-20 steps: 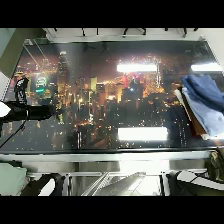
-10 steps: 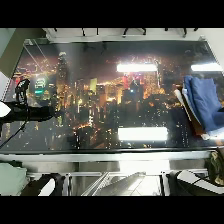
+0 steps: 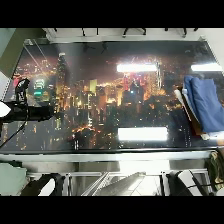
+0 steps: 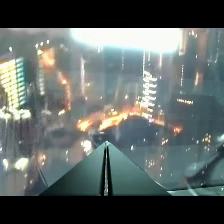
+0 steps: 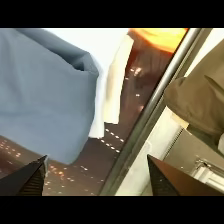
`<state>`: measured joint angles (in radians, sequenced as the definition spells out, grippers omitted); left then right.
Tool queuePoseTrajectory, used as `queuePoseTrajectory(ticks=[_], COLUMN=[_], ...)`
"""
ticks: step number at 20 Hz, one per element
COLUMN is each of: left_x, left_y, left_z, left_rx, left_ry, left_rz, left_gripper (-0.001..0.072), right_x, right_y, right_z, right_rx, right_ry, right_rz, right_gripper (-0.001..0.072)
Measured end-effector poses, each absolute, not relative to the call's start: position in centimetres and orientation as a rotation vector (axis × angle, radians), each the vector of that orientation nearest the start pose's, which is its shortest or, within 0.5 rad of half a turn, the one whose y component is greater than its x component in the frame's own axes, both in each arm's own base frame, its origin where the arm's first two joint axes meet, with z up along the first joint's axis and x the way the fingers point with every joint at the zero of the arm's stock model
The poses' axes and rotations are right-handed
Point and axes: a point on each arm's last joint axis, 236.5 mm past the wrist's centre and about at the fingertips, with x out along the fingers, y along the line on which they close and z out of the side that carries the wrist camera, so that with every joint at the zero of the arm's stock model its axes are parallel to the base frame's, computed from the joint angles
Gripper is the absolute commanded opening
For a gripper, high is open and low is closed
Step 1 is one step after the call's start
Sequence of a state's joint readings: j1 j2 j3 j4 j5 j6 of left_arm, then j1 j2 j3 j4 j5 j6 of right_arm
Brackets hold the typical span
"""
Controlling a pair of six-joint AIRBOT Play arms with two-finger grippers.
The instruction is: Fold the shirts.
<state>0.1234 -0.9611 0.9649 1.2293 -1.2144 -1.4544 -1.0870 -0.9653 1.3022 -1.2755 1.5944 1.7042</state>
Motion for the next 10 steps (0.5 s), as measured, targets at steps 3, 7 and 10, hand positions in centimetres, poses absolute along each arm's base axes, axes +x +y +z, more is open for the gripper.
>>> queuePoseTrajectory(ticks=[3, 7, 10], left_x=[32.4, 32.5, 32.5], left_y=[-3.4, -3.6, -4.8], left_z=[5.7, 5.9, 6.1], left_rx=[-0.269, -0.288, -0.324], left_ry=[1.149, 1.142, 1.144], left_rz=[-0.164, -0.164, -0.193], left_gripper=[0.0009, 0.0009, 0.0009], right_x=[22.4, 28.4, 31.6], right_y=[-17.3, -5.9, 5.0], right_z=[18.2, 22.5, 23.0], right_rx=[0.896, 0.709, 0.582], right_ry=[0.852, 0.799, 0.850], right_rz=[-0.596, -0.167, 0.186], right_gripper=[0.0214, 0.0021, 0.0020])
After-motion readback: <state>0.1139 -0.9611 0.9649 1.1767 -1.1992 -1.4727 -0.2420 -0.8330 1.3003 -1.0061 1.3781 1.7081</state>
